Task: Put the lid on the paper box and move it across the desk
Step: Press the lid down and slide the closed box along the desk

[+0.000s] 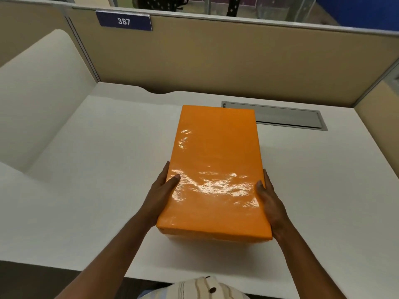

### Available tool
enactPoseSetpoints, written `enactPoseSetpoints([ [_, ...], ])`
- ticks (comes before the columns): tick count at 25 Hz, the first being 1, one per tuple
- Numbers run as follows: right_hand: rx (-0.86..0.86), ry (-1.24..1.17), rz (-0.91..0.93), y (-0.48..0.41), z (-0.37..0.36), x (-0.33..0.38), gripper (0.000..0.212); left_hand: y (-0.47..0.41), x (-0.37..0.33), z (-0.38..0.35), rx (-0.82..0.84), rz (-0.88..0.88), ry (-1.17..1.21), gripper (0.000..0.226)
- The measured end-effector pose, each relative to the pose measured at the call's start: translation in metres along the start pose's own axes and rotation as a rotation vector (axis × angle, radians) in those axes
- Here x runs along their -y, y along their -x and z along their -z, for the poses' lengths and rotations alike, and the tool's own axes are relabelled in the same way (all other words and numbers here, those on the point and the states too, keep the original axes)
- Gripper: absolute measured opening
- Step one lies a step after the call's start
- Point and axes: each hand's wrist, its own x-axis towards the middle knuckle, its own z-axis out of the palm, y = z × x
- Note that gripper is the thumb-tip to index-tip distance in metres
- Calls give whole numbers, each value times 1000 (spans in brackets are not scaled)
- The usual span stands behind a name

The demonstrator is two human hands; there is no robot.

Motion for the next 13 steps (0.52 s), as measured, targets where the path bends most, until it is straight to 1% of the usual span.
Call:
enactPoseSetpoints([
  [3,4,1,19,-9,-39,16,66,-17,-18,40,22,-21,0,51],
  [7,-21,18,66,-28,-101,48,65,-45,-49,104,13,-62,-38,57],
  [13,-9,7,123,-77,-205,101,57,-93,-96,211,-29,-122,-42,54],
])
